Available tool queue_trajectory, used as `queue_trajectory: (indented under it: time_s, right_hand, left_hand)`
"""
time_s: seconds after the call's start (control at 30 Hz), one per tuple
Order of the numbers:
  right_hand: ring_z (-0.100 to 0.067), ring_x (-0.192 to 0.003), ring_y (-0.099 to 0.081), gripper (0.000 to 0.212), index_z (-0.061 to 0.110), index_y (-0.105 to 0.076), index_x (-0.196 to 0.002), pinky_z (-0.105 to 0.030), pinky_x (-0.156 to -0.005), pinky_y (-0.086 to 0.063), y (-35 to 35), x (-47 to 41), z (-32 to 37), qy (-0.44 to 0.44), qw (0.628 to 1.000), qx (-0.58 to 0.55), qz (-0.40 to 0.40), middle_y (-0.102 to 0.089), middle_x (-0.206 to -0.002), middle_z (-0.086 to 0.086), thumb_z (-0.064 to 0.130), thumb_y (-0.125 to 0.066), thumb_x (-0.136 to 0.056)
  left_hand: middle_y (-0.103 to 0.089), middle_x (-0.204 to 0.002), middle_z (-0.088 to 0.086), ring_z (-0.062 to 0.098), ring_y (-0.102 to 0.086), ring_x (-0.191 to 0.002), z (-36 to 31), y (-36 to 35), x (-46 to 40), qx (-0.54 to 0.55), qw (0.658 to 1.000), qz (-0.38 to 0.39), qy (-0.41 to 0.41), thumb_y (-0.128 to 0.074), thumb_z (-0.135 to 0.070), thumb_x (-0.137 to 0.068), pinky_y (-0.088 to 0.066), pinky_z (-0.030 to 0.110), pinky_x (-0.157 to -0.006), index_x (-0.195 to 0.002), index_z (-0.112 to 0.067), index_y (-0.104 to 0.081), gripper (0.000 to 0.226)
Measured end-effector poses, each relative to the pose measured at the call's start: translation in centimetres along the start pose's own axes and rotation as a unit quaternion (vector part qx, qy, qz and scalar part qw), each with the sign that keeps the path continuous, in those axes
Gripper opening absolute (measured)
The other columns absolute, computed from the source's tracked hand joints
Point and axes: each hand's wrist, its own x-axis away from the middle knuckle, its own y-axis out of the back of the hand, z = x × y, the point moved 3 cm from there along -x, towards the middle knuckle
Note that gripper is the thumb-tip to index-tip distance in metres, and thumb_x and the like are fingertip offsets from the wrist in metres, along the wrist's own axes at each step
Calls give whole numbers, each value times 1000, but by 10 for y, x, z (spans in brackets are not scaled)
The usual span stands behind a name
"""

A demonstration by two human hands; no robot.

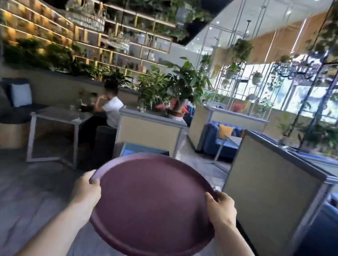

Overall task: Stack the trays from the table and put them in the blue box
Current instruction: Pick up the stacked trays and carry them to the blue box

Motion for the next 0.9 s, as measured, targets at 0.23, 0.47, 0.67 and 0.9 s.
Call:
queue_trajectory:
  time_s: [0.23,0.47,0.67,0.9]
  right_hand:
    - [-30,-128,-53,57,15,-52,-139,-39,-107,-42,26,-15,-38,-26,1000,0,-2,-58,-139,-9,32,-62,-86]
    - [-30,-130,-52,56,14,-51,-139,-39,-107,-40,30,-52,-61,-25,999,7,28,-56,-140,-10,33,-62,-87]
    - [-31,-126,-54,56,15,-52,-138,-41,-108,-42,17,-82,-70,-26,998,-2,55,-58,-138,-11,33,-62,-86]
    - [-32,-123,-56,55,15,-56,-135,-44,-107,-43,-23,-125,-71,-25,997,0,73,-62,-134,-11,32,-61,-83]
  left_hand:
    - [-62,-128,17,36,-57,-112,11,-41,15,-33,999,23,-3,-37,-8,-96,-42,36,-88,-131,-8,-57,41]
    - [-61,-127,17,27,-53,-99,13,-69,22,-29,1000,9,6,-36,-5,-96,-40,33,-85,-131,-5,-56,41]
    - [-61,-123,11,30,-56,-105,22,-86,15,-31,999,2,18,-36,-10,-96,-41,34,-87,-133,-9,-53,41]
    - [-66,-114,5,27,-62,-99,35,-106,-18,14,998,-1,54,-54,-21,-93,-48,37,-87,-126,-15,-57,33]
